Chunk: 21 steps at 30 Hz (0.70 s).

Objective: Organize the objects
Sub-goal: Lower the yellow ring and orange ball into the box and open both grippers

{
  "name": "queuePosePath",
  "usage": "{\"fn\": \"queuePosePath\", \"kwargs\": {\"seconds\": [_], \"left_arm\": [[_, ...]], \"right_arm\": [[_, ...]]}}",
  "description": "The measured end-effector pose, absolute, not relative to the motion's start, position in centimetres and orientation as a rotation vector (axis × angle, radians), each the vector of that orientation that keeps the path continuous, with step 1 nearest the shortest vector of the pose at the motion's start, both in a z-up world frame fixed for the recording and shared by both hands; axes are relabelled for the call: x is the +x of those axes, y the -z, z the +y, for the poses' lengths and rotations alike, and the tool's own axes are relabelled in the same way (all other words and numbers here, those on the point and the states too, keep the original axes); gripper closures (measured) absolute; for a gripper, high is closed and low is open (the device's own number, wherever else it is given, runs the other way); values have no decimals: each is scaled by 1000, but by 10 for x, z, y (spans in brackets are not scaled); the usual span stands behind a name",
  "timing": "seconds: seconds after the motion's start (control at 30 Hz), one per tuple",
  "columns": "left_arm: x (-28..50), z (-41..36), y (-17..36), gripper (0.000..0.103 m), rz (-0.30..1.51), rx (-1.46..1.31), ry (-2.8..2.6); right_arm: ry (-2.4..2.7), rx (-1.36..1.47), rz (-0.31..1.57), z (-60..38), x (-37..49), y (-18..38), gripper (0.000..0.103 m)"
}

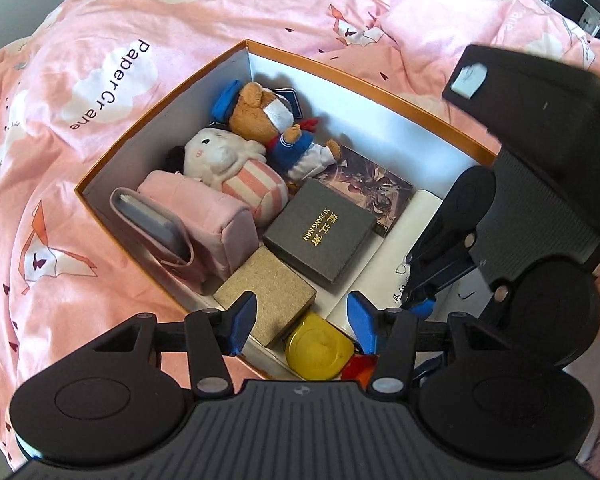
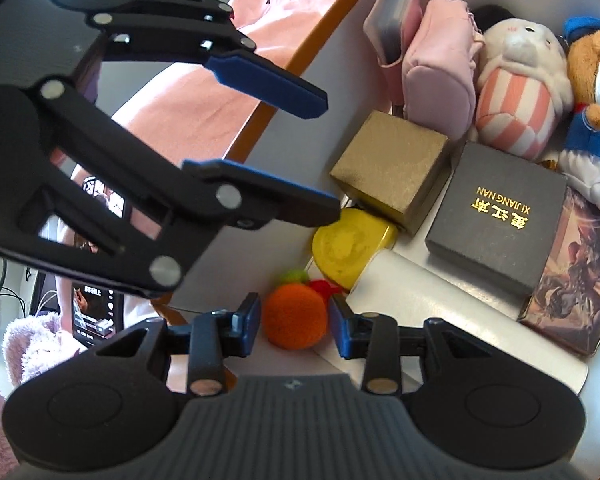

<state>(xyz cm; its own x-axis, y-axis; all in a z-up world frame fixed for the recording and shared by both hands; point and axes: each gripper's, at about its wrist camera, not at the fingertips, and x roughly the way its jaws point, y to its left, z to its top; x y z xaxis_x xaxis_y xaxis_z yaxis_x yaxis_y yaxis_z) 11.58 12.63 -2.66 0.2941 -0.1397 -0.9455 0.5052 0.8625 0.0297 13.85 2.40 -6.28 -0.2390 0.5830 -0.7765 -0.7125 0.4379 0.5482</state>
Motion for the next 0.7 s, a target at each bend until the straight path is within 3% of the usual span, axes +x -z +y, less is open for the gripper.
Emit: {"fn": "queuePosePath", "kwargs": {"seconds": [0.37, 0.43, 0.7], "left_arm": [[128, 112, 52, 41, 1234, 574, 461], [133, 107, 61, 41, 1250, 639, 471], [145, 101, 89, 33, 1371, 841, 574]], "right_arm": [[-1004, -320, 1111, -14, 154, 32, 63], [-983, -364, 1089, -15, 155, 33, 66], [-1002, -496, 1020, -17, 159, 36, 64]]}}
